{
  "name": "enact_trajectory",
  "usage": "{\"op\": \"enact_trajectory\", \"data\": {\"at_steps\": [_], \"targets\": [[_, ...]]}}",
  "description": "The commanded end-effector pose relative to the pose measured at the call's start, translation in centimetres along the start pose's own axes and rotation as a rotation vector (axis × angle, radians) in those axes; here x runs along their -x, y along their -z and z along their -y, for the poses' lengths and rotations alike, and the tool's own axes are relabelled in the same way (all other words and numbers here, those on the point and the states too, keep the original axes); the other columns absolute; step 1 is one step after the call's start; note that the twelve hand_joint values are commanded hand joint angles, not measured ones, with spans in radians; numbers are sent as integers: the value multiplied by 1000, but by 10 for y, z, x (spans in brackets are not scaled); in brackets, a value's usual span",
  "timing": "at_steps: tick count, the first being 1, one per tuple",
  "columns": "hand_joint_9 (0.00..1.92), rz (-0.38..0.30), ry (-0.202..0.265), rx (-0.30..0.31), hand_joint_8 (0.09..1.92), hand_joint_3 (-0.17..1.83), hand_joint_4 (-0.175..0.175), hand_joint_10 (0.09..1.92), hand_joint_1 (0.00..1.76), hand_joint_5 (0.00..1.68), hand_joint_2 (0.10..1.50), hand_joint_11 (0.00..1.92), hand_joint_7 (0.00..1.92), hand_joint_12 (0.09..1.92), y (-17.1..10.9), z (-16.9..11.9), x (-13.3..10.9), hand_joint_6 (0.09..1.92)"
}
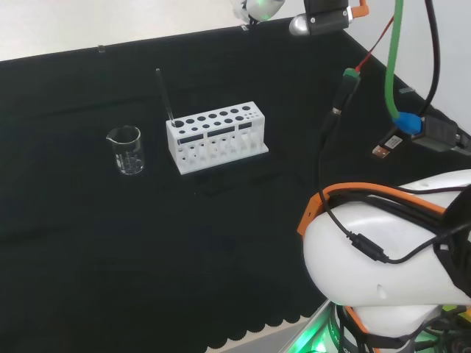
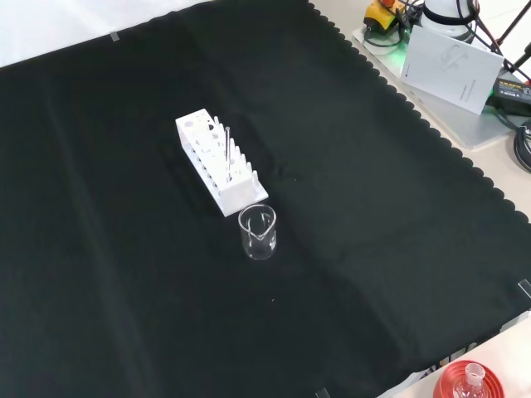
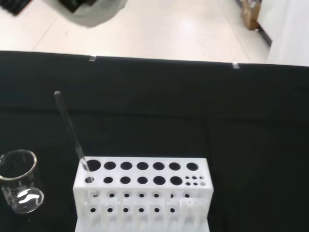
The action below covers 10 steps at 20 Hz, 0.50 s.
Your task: Take the glass rod from the white test tube rack.
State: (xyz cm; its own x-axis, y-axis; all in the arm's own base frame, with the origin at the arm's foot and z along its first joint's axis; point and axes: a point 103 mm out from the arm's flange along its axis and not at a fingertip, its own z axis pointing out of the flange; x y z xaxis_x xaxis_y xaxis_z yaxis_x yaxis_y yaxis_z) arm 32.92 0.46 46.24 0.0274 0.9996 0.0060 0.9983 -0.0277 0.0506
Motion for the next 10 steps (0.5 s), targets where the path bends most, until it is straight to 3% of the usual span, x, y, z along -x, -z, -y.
{"op": "enact_trajectory", "data": {"at_steps": [1,10], "targets": [[552,-23,67,-23,943,623,-165,945,909,310,649,349,463,1449,-23,-25,-1,744],[640,-22,145,-51,941,629,-175,932,948,389,605,454,587,1429,-54,-61,-2,873]]}}
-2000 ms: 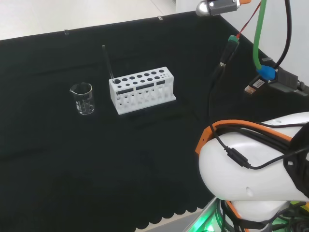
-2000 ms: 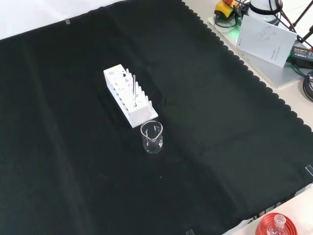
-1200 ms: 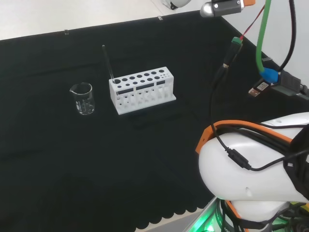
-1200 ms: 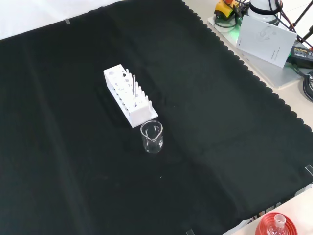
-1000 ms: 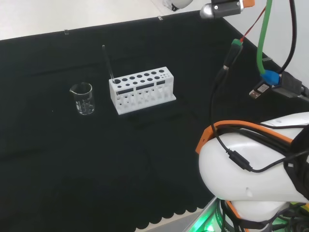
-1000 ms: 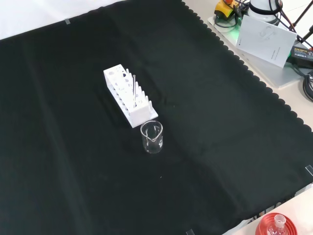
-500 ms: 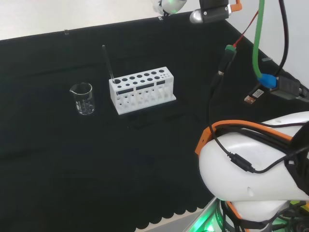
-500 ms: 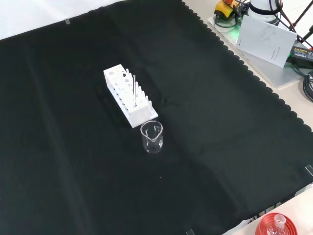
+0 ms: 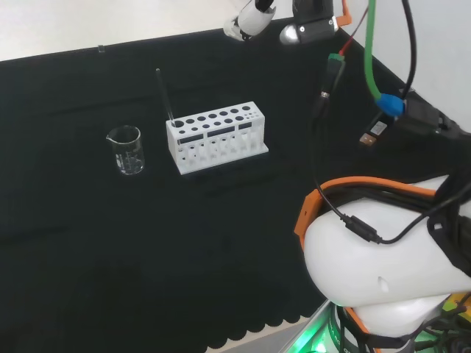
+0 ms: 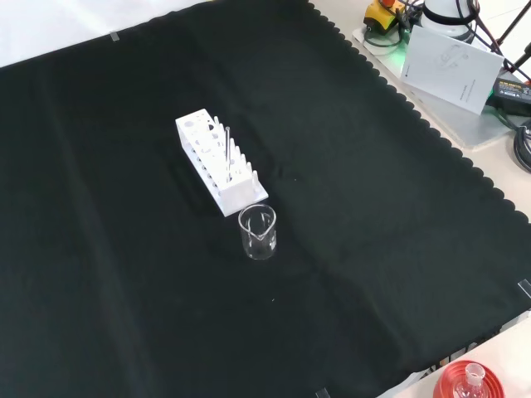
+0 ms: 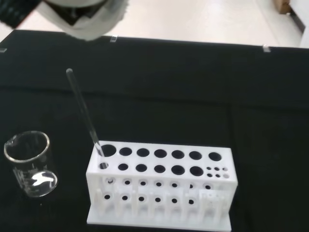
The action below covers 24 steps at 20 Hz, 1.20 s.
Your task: Take the glass rod from the white test tube rack.
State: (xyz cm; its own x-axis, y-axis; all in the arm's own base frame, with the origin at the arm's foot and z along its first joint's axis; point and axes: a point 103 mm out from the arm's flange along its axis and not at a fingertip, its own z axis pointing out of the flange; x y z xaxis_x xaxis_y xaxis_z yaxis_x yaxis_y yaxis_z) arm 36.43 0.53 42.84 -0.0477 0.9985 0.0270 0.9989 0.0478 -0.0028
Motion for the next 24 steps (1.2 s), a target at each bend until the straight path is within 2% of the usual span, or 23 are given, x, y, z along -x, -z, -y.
{"op": "enact_trajectory", "data": {"at_steps": [1,5,11,20,24], "targets": [[653,7,83,-1,938,631,-175,928,955,426,598,472,600,1422,-20,-32,1,885],[706,8,111,-35,927,645,-175,913,972,518,574,538,651,1405,-35,-42,0,904],[761,-5,126,-78,919,654,-175,900,982,546,555,594,706,1393,-59,-61,-5,917],[785,-29,153,-82,912,657,-175,881,1002,520,538,621,737,1369,-66,-87,-28,926],[849,6,172,-90,903,664,-175,870,1008,535,531,669,784,1378,-79,-94,-40,946]]}}
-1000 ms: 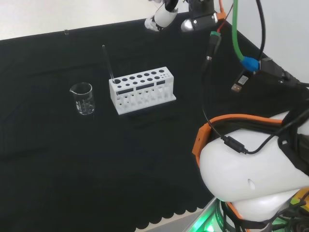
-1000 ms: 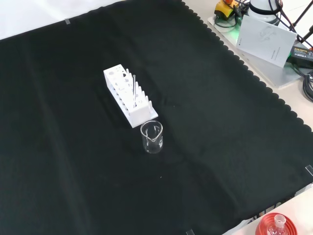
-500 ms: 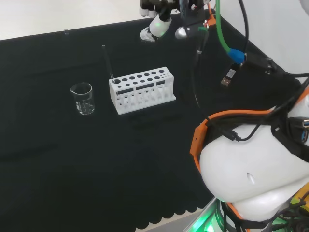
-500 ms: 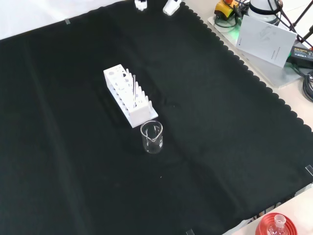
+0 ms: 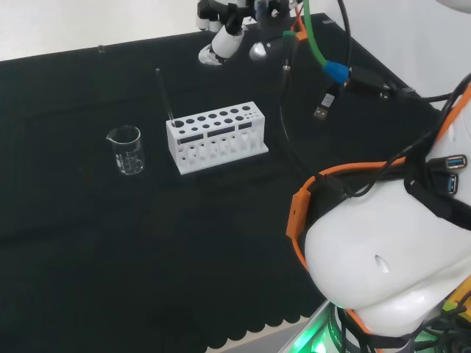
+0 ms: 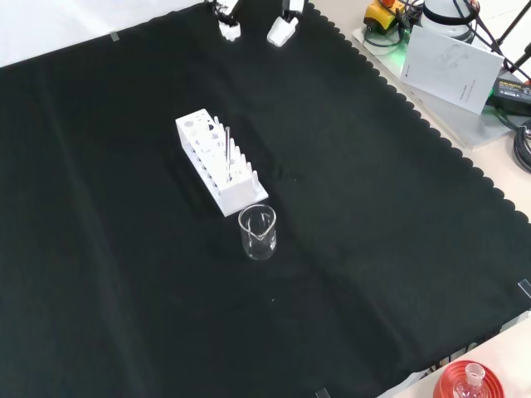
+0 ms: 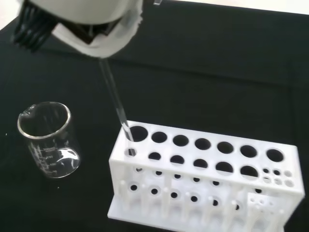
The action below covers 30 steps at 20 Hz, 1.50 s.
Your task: Take the glass rod from the white test tube rack.
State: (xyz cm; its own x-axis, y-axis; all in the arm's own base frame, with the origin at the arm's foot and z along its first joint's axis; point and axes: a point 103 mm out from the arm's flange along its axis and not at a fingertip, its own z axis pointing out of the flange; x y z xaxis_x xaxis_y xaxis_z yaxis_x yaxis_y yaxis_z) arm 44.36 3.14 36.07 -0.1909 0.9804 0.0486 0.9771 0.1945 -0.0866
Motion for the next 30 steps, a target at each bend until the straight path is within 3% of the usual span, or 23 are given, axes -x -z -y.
{"op": "enact_trajectory", "data": {"at_steps": [1,6,7,13,15,20,30], "targets": [[866,22,31,-4,898,666,-175,865,1009,540,529,680,795,1382,-12,-20,-20,948],[894,20,60,-8,895,668,-175,861,1008,547,521,692,826,1393,-20,-34,-31,950],[897,23,49,-12,896,668,-175,862,1008,548,520,692,832,1395,-21,-36,-33,951],[935,-23,73,-14,882,674,-175,857,1002,557,513,713,874,1398,-29,-61,-50,962],[942,-43,83,-13,880,675,-175,856,1000,561,512,719,884,1399,-33,-61,-43,965],[951,-4,100,-66,881,676,-175,857,998,579,510,727,900,1402,-51,-79,-51,972],[975,-45,145,-111,869,675,-175,843,960,566,509,779,924,1358,-71,-110,-66,989]]}}
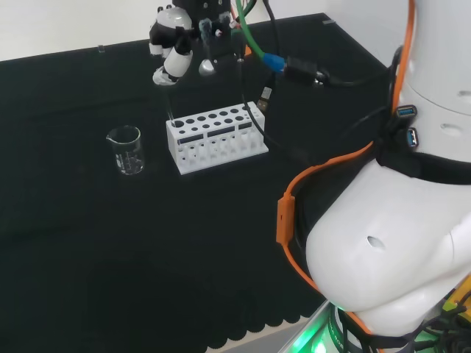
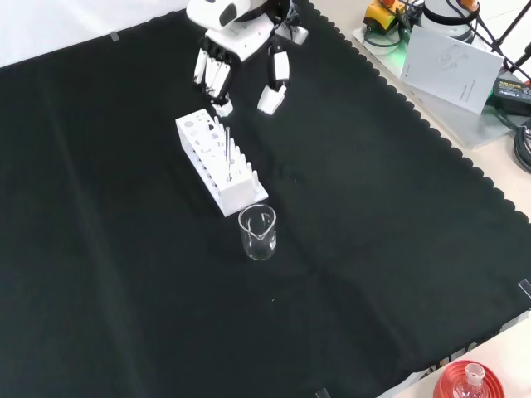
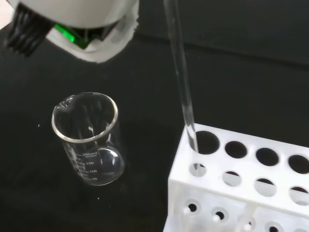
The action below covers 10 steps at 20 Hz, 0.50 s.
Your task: Take the glass rod from the white test tube rack.
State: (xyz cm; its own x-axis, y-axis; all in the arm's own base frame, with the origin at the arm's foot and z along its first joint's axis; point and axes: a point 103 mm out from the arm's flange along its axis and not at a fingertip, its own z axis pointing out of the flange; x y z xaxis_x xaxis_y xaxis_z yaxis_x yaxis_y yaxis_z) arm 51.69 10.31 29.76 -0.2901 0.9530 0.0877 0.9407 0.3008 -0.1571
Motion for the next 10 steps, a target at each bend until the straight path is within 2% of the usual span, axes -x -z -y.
{"op": "enact_trajectory", "data": {"at_steps": [1,6,10], "targets": [[976,-20,42,-37,869,675,-175,842,959,566,509,781,925,1356,-14,-23,-11,990],[983,-33,73,-62,869,674,-175,839,959,567,509,790,927,1349,-19,-30,-10,993],[985,-40,76,-73,869,673,-175,837,956,564,507,793,927,1346,-22,-35,-3,994]]}}
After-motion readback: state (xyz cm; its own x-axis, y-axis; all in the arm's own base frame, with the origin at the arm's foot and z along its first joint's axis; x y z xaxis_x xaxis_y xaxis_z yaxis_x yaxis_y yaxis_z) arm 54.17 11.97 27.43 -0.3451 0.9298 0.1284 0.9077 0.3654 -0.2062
